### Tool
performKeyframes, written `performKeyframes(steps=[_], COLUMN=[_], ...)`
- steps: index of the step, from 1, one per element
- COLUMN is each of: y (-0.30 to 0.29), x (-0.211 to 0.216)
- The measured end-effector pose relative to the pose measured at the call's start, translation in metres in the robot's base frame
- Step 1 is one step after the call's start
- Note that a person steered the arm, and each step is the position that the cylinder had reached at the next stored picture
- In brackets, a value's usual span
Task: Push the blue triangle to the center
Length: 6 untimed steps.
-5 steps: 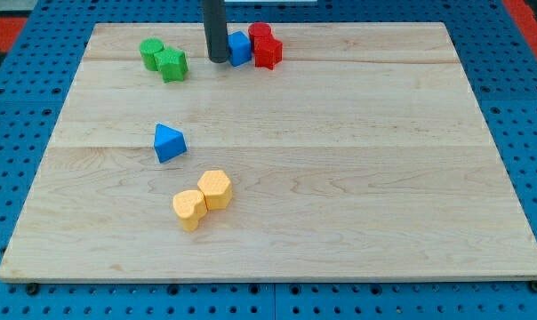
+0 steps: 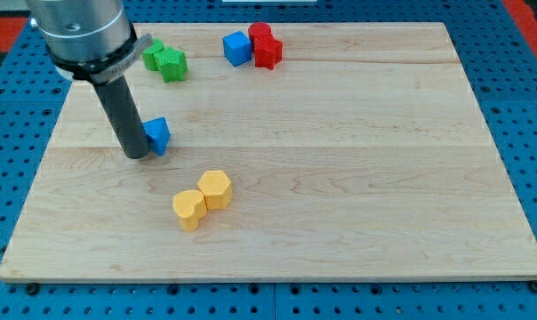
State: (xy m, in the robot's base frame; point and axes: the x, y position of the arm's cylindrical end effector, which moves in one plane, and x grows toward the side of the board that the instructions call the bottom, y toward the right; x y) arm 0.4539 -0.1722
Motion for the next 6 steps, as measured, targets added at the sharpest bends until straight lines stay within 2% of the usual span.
performKeyframes(steps=[1,3,5,6], y=[0.006,-0.005,0.035,0.069], x=[0.005,-0.019,-0.029,-0.021])
